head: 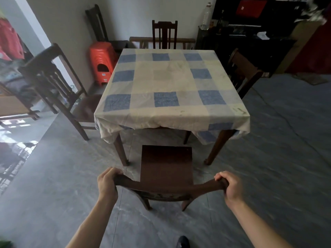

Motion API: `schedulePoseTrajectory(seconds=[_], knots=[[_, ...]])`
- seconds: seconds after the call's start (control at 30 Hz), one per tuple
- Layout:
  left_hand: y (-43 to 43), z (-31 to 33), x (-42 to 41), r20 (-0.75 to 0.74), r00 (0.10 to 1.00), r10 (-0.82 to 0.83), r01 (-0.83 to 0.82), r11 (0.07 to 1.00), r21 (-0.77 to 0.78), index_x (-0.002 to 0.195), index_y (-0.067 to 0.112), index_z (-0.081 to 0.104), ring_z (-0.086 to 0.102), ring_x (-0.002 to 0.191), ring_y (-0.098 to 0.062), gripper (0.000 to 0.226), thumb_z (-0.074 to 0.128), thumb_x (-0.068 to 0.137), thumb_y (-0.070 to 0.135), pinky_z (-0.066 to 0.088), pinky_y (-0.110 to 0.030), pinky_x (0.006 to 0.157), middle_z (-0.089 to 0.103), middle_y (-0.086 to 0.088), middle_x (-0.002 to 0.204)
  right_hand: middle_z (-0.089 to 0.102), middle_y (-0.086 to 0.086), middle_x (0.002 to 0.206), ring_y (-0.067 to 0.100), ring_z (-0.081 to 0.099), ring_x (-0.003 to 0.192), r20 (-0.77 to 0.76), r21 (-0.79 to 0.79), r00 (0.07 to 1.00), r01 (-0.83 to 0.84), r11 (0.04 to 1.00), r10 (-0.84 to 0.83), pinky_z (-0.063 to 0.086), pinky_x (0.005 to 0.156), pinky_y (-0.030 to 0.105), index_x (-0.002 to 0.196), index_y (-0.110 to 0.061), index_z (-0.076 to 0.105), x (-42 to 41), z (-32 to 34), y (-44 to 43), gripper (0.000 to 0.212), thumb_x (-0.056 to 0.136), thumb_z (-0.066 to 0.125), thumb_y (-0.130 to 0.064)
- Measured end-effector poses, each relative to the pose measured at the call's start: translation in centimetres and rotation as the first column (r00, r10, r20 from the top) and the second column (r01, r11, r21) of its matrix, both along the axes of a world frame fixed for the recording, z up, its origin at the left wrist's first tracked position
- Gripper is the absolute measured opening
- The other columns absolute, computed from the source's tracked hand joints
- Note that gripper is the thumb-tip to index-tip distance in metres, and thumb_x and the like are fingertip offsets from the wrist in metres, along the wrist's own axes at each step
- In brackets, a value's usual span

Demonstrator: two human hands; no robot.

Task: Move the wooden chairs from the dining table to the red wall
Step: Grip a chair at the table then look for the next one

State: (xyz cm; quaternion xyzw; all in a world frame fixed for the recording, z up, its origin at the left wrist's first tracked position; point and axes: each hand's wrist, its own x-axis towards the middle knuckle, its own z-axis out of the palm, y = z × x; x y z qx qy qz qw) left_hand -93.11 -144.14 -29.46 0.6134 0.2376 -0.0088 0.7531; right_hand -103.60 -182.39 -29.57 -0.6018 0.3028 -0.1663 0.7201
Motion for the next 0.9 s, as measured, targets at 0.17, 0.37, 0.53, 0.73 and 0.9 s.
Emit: schedulePoseTrajectory(seconds=[0.17,0.37,0.53,0.73,0.9], knots=[[0.0,-0.1,-0.4,0.011,1.0,-0.027,0.027,1.0,0.009,0.048,0.013,0.065,0.053,0.064,-0.017,0.006,0.066,0.053,0.012,0.043,-0.029,0.063,0.058,-0.002,0.055,0.058,0.02,0.074,0.03,0.053,0.075,-0.015,-0.01,0.999,-0.037,0.999,0.037,0.042,0.078,0.041,0.066,0.004,0.061,-0.5,0.1,-0.3,0.031,0.094,0.047,0.004],[0.6,0.1,-0.2,-0.024,0.994,-0.104,0.105,0.993,0.045,0.051,0.015,0.069,0.059,0.078,-0.025,0.008,0.068,0.058,0.018,0.047,-0.033,0.072,0.064,-0.004,0.062,0.064,0.021,0.074,0.035,0.058,0.082,-0.046,-0.033,0.993,-0.108,0.994,0.107,0.043,0.088,0.048,0.064,0.002,0.065,-0.6,-0.2,-1.0,0.035,0.095,0.05,-0.001],[1.7,2.5,1.4,0.016,0.952,-0.306,0.293,0.925,0.24,0.07,0.014,0.081,0.072,0.089,-0.024,0.019,0.067,0.084,0.011,0.051,-0.04,0.091,0.079,-0.007,0.081,0.078,0.022,0.093,0.043,0.071,0.102,-0.063,-0.037,0.978,-0.203,0.978,0.201,0.053,0.092,0.04,0.085,0.007,0.075,-0.8,1.2,-2.4,0.021,0.092,0.056,0.004],[-6.6,12.1,6.8,0.297,0.816,-0.496,0.496,0.864,0.079,0.111,0.012,0.073,0.072,0.109,-0.028,0.026,0.055,0.096,0.023,0.052,-0.041,0.096,0.075,-0.019,0.119,0.076,0.018,0.116,0.038,0.067,0.119,0.113,0.096,0.991,-0.079,0.992,0.068,0.048,0.107,0.051,0.115,0.0,0.071,1.1,7.8,-6.3,0.032,0.104,0.044,-0.014],[-21.8,16.0,6.9,0.381,0.651,-0.657,0.743,0.654,-0.141,0.134,0.013,0.062,0.064,0.124,-0.034,0.044,0.043,0.103,0.037,0.048,-0.049,0.105,0.069,-0.013,0.135,0.072,0.018,0.128,0.033,0.067,0.121,0.323,0.16,0.939,0.069,0.985,-0.118,0.049,0.104,0.047,0.125,-0.01,0.069,-1.1,13.8,-13.5,0.042,0.104,0.041,-0.033]])
